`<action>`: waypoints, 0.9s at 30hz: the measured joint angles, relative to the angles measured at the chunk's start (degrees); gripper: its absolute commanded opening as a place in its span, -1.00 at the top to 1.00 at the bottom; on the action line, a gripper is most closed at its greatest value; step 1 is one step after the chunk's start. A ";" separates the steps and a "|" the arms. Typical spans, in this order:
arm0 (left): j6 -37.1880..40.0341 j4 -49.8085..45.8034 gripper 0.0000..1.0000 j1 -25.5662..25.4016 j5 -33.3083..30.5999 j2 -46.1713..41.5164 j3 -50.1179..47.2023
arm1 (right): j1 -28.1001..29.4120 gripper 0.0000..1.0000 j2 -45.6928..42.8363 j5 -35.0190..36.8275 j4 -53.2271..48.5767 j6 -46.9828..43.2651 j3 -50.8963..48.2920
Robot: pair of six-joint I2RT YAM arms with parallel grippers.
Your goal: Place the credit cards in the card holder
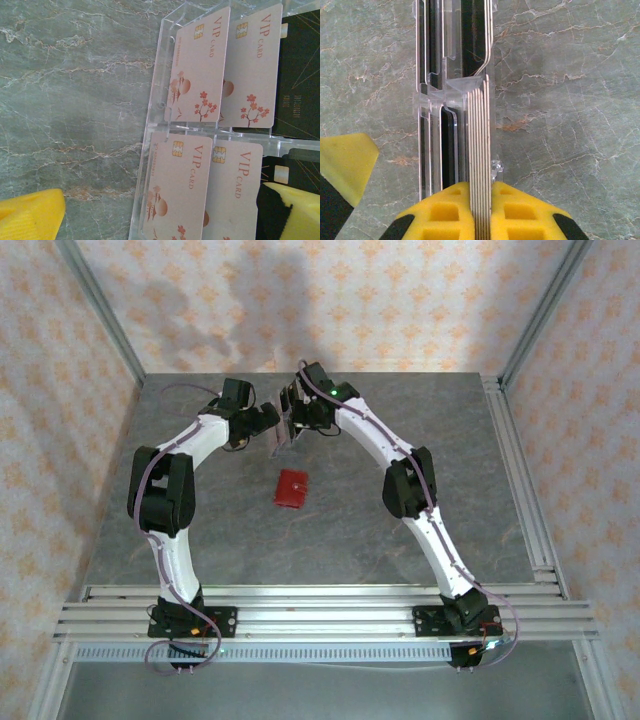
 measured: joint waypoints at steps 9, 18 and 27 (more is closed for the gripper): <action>0.00 -0.02 -1.00 0.00 0.00 0.00 0.00 | 0.57 1.00 -0.50 5.18 -1.27 -1.46 0.00; 0.00 -0.02 -1.00 -0.42 0.00 0.00 -0.04 | -1.01 1.00 -1.92 7.72 -2.91 -3.10 -1.25; 0.00 -0.02 -1.00 -0.63 0.00 0.00 -0.04 | -5.68 1.00 -9.09 8.46 -2.97 -7.02 -11.47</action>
